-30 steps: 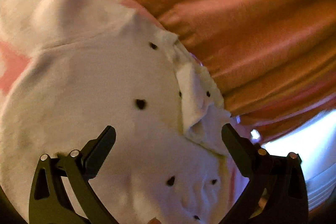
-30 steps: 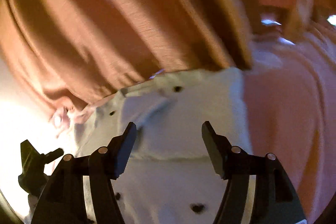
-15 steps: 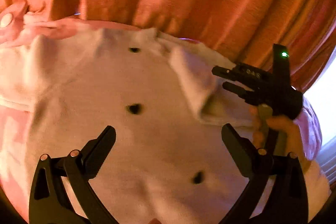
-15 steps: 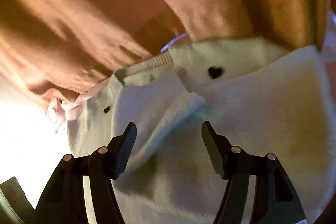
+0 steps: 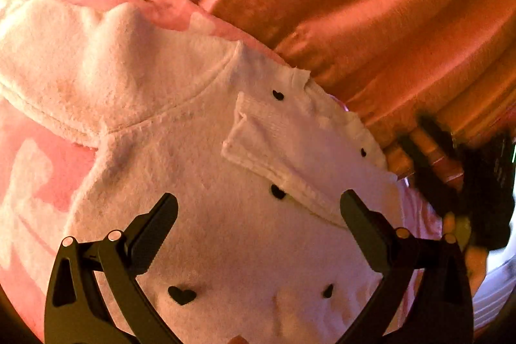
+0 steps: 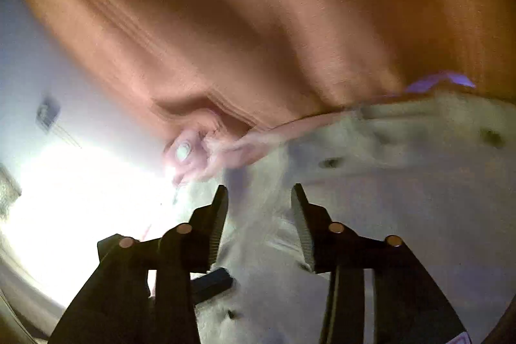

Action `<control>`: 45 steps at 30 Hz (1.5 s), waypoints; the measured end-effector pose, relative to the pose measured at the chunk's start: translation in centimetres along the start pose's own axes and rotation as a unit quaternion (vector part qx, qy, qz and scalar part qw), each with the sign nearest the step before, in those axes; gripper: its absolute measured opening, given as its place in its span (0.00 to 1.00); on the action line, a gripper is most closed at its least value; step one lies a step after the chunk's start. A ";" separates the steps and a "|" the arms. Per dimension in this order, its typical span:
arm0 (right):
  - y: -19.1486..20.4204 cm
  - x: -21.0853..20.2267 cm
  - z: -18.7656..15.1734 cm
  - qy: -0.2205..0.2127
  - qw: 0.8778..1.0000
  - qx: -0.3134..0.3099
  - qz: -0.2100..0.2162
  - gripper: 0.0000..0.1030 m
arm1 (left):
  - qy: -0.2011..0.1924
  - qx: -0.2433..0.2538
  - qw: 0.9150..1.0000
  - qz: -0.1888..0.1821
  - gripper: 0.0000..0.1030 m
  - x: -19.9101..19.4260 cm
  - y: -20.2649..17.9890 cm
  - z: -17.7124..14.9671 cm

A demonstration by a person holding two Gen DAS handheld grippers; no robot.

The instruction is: Fold small clothes

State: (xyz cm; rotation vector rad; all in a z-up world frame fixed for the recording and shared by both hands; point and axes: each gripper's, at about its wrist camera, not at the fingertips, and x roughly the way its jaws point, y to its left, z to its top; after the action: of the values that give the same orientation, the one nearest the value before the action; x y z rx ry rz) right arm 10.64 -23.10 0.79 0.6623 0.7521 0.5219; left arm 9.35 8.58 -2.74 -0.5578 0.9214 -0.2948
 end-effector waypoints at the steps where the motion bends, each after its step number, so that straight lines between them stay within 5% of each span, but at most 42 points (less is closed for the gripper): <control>1: -2.0 -2.5 -0.3 -0.011 0.999 0.027 -0.024 0.42 | 0.006 -0.006 1.000 -0.001 0.96 0.5 0.0 0.2; 6: -10.3 -11.3 -4.6 -0.033 0.986 0.120 -0.109 0.43 | 0.030 -0.052 0.998 -0.004 0.96 4.2 -0.4 0.9; 13: -16.0 -10.3 -5.5 -0.031 0.973 0.185 -0.132 0.41 | -0.026 -0.098 0.995 0.006 0.92 6.6 -1.7 0.8; 15: -16.6 -10.5 -4.9 -0.052 0.972 0.192 -0.127 0.41 | -0.034 -0.090 0.995 0.012 0.74 7.0 -1.9 1.0; 16: -16.5 -10.6 -4.5 -0.068 0.972 0.189 -0.124 0.40 | -0.030 -0.079 0.996 0.010 0.56 7.4 -2.1 1.3; 17: -16.2 -10.8 -4.1 -0.079 0.973 0.180 -0.122 0.27 | -0.025 -0.073 0.997 0.007 0.41 7.7 -2.2 1.7; 19: -15.3 -11.5 -3.4 -0.095 0.975 0.149 -0.135 0.01 | -0.024 -0.075 0.997 -0.005 0.34 7.4 -2.1 2.3; 21: -13.8 -13.1 -3.0 -0.125 0.975 0.119 -0.143 0.01 | -0.048 -0.073 0.996 -0.033 0.28 6.1 -2.1 2.6; 23: -13.2 -14.6 -2.7 -0.144 0.973 0.095 -0.152 0.01 | -0.070 -0.043 0.996 -0.020 0.28 5.2 -2.6 2.6; 25: -14.3 -15.0 -3.2 -0.131 0.969 0.105 -0.180 0.01 | -0.052 -0.029 0.998 0.000 0.28 5.8 -2.4 2.2; 28: -13.7 -15.0 -3.3 -0.122 0.975 0.101 -0.159 0.01 | -0.038 -0.041 0.998 0.000 0.28 6.3 -1.6 1.4; 32: -16.2 -10.3 -4.6 -0.028 0.965 0.107 -0.239 0.00 | -0.015 -0.057 0.998 -0.007 0.28 6.3 -0.8 0.8; 35: -16.1 -10.6 -4.9 -0.029 0.961 0.110 -0.252 0.05 | -0.026 -0.067 0.997 -0.021 0.31 3.8 0.6 1.2; 36: -15.1 -11.1 -4.8 -0.039 0.961 0.097 -0.256 0.11 | -0.037 -0.069 0.997 -0.024 0.35 2.7 1.1 1.5; 38: -12.2 -12.2 -5.0 -0.064 0.963 0.065 -0.255 0.12 | -0.079 -0.083 0.993 -0.008 0.64 -1.4 3.5 2.7; 42: -6.6 -12.1 -5.6 -0.088 0.970 0.017 -0.224 0.23 | -0.168 -0.141 0.973 0.078 0.87 -8.7 10.6 5.3; 45: -3.7 -10.9 -6.4 -0.091 0.971 -0.024 -0.220 0.31 | -0.210 -0.195 0.943 0.167 0.90 -12.9 17.3 7.4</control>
State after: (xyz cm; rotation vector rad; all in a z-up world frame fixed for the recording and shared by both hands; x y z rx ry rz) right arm -0.30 -30.35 -0.49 0.4710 0.6838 0.0700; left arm 8.01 31.27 -0.52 -0.7780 0.6406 0.3158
